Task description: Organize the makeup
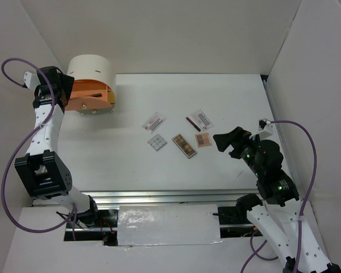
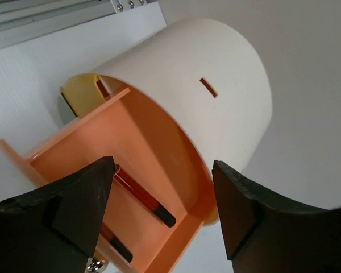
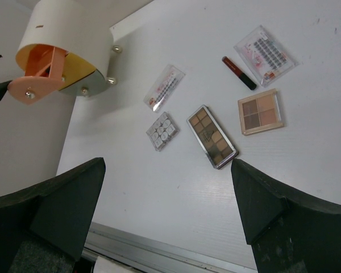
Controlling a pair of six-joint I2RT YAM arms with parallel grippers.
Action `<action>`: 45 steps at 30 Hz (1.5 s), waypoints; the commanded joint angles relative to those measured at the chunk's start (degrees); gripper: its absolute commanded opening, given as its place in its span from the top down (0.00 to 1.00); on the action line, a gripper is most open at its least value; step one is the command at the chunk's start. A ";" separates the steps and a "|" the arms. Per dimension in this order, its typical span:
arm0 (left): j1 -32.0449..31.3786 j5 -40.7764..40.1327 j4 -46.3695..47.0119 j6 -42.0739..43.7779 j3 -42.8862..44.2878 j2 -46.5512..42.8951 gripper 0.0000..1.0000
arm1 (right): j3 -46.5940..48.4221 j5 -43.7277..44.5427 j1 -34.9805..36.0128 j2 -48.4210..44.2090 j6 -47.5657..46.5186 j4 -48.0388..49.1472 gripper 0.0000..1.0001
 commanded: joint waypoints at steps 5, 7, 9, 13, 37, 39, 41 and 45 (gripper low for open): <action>-0.64 2.12 7.71 0.92 0.67 -5.18 0.12 | 1.15 0.34 -0.18 0.90 -1.00 2.68 0.00; -1.51 2.12 7.45 2.93 2.25 -6.94 0.13 | 0.98 0.34 -0.27 0.99 -1.00 2.85 0.00; -3.87 -1.03 6.84 5.74 3.92 -8.35 0.10 | 0.80 0.34 -0.27 1.08 -0.91 3.38 0.00; -18.07 -7.28 4.12 18.03 12.42 -6.78 0.03 | -0.77 1.64 -0.18 2.65 -0.39 6.01 0.00; -52.67 -7.99 -10.85 8.14 23.04 28.06 0.01 | 19.48 -8.71 -8.71 52.45 -19.43 16.16 0.08; -52.67 -9.05 -6.80 7.17 13.45 20.33 0.01 | 27.42 -10.63 -8.18 61.61 -25.83 9.19 0.16; -52.67 -8.96 -6.53 7.95 8.79 14.13 0.01 | 29.44 -10.74 -7.22 66.00 -28.41 10.49 0.17; -52.84 -6.59 -11.62 14.89 6.13 6.78 0.01 | 36.74 -8.81 -1.35 73.92 -35.95 6.64 0.24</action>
